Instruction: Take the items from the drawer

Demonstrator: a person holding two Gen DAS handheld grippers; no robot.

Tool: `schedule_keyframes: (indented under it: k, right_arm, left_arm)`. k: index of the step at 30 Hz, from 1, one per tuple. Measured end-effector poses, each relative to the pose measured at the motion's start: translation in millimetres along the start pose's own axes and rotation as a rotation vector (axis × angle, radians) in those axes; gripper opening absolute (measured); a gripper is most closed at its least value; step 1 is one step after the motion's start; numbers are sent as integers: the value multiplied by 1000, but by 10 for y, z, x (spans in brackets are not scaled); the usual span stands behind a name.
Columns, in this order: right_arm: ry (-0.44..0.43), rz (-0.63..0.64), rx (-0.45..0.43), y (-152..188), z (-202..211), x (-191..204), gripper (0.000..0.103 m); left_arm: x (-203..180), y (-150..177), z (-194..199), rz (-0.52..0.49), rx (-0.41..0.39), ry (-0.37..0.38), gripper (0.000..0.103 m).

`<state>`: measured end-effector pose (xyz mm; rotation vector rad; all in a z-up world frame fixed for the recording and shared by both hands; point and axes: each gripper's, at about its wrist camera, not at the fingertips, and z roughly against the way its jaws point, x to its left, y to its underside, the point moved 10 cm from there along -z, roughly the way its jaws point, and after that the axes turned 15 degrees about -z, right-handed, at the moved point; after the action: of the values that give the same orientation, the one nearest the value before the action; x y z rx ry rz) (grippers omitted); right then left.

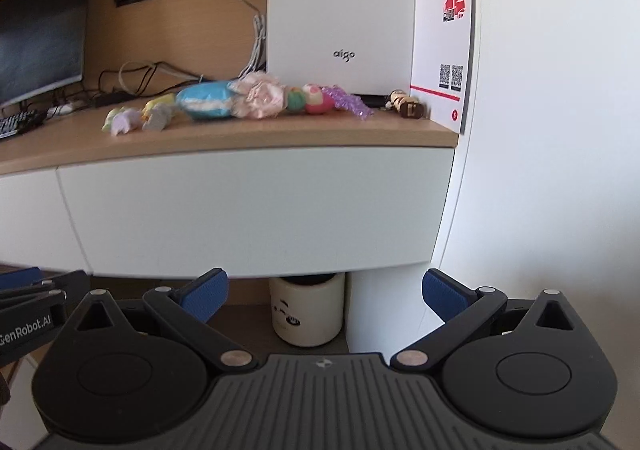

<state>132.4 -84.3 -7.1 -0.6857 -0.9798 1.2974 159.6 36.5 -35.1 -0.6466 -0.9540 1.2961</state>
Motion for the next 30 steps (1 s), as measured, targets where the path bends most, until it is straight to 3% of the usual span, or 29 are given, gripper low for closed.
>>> schedule_keyframes:
  k: [8, 30]
  right_arm:
    - [3, 43, 20, 253, 85, -211, 103]
    - [-7, 30, 20, 240, 349, -312, 103]
  left_arm:
    - [-255, 170, 183, -39, 2, -42, 51]
    - [-362, 148, 398, -22, -23, -49, 51]
